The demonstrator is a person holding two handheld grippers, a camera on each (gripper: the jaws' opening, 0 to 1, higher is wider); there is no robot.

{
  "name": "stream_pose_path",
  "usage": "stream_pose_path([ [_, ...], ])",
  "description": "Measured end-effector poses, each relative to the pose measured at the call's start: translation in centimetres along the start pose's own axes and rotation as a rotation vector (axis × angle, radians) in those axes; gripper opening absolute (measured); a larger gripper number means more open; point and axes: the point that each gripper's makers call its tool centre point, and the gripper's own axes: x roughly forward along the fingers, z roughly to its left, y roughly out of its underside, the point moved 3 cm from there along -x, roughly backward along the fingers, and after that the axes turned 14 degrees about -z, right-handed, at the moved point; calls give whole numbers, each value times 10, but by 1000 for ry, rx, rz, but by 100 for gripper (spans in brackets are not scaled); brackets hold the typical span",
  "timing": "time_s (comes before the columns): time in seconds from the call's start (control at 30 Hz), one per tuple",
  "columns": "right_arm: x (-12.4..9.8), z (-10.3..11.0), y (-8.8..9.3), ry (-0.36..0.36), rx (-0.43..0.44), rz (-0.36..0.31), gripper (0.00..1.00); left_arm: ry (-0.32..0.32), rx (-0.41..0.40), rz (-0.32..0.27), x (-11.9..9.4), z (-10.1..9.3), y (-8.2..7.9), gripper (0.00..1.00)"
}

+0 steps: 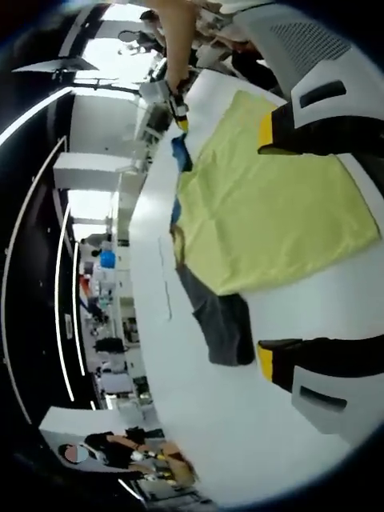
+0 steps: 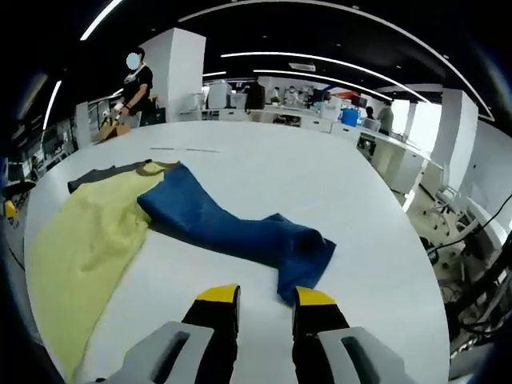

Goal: Fold the garment on the visible template until the final outline fits inside the template.

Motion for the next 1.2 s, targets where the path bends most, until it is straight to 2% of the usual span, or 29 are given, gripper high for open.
stream_pose_path([
  [0.2, 5, -7, 10, 27, 17, 40, 13, -18, -9, 25, -1, 3, 4, 88],
  [0.23, 7, -9, 7, 34, 17, 16, 11, -20, -9, 28, -2, 4, 4, 88],
  [0.37, 7, -15, 7, 58, 2, 26, 3, -36, -23, 47, -3, 7, 8, 85],
  [0.57, 5, -18, 6, 76, 5, 20, 0, -37, -24, 47, -3, 8, 8, 85],
  [0.7, -4, -16, 1, 78, 25, -3, 0, -39, -34, 41, -1, 8, 7, 85],
  [0.83, -15, -13, -3, 70, 0, -10, 0, -40, -42, 39, 1, 6, 9, 85],
  [1.0, -33, -17, -12, 101, -2, -28, 0, -24, -32, 56, 1, 2, 14, 84],
  [1.2, -54, -21, -32, 123, -18, -57, 0, -14, -33, 70, -1, 2, 17, 84],
])
